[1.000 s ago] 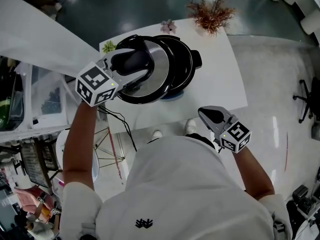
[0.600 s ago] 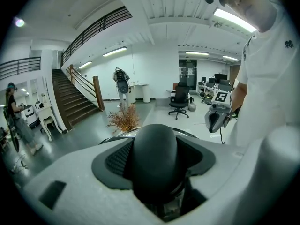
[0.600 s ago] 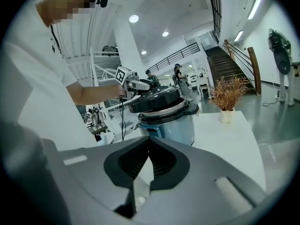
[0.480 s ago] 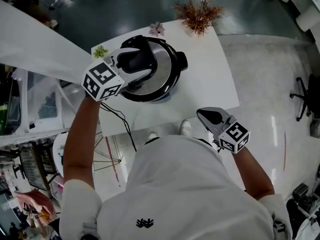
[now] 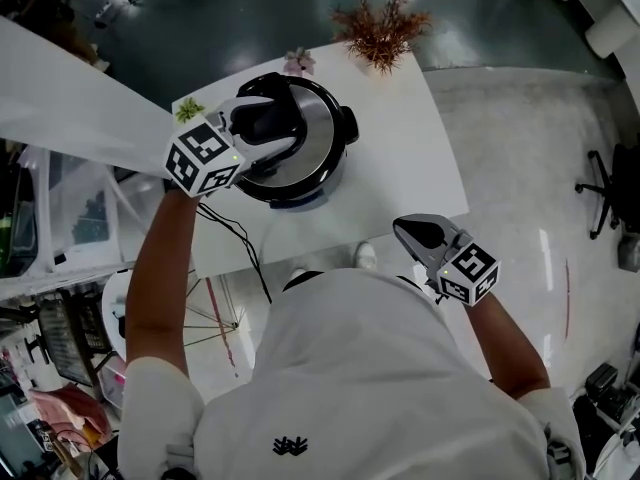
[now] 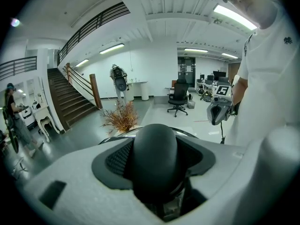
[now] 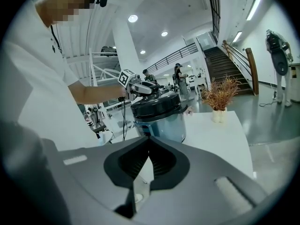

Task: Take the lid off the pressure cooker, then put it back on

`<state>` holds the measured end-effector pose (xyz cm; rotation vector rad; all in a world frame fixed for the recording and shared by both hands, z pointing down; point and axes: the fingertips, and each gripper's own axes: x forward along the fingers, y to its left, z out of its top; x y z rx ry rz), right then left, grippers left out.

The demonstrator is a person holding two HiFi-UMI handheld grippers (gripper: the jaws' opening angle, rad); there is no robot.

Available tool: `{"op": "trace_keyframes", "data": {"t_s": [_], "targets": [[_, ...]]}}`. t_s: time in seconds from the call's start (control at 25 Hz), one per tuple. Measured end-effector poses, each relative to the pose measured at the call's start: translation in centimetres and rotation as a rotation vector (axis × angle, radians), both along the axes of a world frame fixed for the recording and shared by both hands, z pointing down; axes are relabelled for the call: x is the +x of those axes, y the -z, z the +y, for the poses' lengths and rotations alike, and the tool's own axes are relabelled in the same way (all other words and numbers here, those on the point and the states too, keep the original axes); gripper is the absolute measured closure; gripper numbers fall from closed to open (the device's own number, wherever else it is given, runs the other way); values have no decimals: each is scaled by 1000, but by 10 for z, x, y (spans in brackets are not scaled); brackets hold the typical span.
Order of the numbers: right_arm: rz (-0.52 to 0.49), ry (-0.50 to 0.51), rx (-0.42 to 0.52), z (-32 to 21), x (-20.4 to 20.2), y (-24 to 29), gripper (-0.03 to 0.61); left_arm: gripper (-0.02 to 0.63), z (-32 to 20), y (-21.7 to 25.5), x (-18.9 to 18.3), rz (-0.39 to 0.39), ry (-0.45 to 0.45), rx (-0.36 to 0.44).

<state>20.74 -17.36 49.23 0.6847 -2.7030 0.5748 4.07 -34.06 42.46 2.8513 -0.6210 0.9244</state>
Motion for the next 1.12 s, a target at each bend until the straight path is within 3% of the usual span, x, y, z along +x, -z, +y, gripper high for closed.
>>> {"op": "trace_keyframes", "data": {"t_s": [0.32, 1.12], "targets": [[4, -1, 12, -8, 7, 4, 565, 324, -5, -8, -6, -16, 0, -14], [1, 11, -3, -19, 2, 0, 565, 318, -7, -9, -6, 29, 4, -18]]}}
